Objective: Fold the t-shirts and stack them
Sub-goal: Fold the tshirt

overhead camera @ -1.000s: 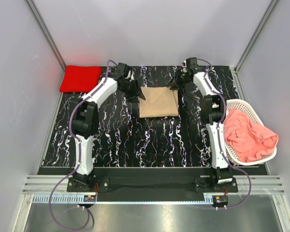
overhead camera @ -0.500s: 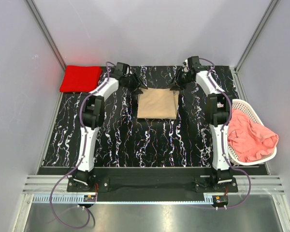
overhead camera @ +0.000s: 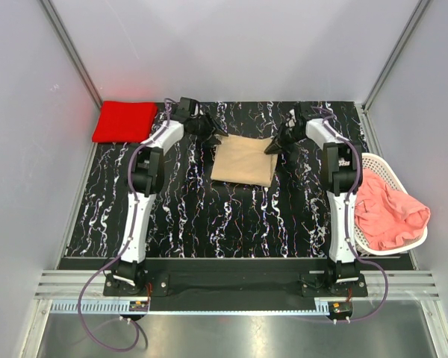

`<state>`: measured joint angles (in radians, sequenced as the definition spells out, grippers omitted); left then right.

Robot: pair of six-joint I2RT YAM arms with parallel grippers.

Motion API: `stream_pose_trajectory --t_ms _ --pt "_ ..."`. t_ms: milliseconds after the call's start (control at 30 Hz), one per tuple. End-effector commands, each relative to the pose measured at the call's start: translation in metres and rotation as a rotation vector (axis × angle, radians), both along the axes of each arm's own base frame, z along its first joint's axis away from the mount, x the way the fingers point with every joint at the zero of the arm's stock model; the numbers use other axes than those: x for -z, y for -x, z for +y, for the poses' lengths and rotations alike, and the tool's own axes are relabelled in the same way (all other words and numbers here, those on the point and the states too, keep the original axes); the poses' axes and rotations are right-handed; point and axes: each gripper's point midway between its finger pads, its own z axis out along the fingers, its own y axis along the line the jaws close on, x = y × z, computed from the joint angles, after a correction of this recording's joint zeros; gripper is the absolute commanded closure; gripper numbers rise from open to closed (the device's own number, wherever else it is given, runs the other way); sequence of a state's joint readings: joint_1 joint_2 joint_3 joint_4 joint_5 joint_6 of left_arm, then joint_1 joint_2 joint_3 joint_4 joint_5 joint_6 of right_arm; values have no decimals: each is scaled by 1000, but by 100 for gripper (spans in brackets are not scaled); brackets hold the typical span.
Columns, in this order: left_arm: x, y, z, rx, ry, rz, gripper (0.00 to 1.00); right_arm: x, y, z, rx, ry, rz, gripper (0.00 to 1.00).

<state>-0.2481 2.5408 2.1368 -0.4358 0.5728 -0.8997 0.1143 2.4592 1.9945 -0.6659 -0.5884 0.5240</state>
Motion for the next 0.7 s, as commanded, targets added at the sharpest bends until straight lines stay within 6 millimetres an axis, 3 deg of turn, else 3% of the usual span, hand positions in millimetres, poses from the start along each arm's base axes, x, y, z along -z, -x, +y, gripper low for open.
stream_pose_trajectory --t_ms 0,33,67,100,133,167,267,300,367,400,433,467,500,533,600,633,667 --pt "-84 7 -1 57 43 -132 47 -19 4 -24 -15 134 -77 82" --pt "-84 16 2 65 30 -116 46 -16 7 -31 -11 172 -69 82" --pt "-107 24 4 82 15 -165 46 -26 7 -32 -10 185 -89 82" --pt "-114 29 8 87 -3 -179 46 -32 6 -34 -12 194 -104 81" --pt "-106 43 14 96 -33 -139 46 -39 5 -36 -4 212 -118 79" --pt "-131 53 20 115 -60 -203 46 -52 3 -37 0 226 -144 76" --pt "-126 89 37 147 -144 -189 46 -82 2 -36 -28 307 -195 70" --pt "-148 106 44 148 -161 -225 46 -86 10 -37 -37 350 -174 67" --pt "-131 135 58 158 -224 -188 46 -111 13 -18 -95 391 -238 60" --pt "-150 151 65 152 -232 -222 46 -119 18 -15 -107 442 -252 55" --pt "-149 163 69 155 -247 -215 46 -122 23 -8 -132 467 -263 51" --pt "-134 180 80 141 -283 -173 46 -129 34 13 -193 487 -296 48" --pt "-148 195 85 131 -291 -198 45 -130 41 15 -210 535 -293 39" --pt "-149 206 91 118 -301 -196 44 -133 46 22 -231 555 -304 34" --pt "-136 230 104 85 -329 -149 42 -134 62 49 -313 583 -339 26" --pt "-151 240 109 58 -320 -187 41 -129 71 59 -349 585 -340 22" --pt "-151 247 114 40 -327 -188 41 -128 81 76 -403 584 -362 20"
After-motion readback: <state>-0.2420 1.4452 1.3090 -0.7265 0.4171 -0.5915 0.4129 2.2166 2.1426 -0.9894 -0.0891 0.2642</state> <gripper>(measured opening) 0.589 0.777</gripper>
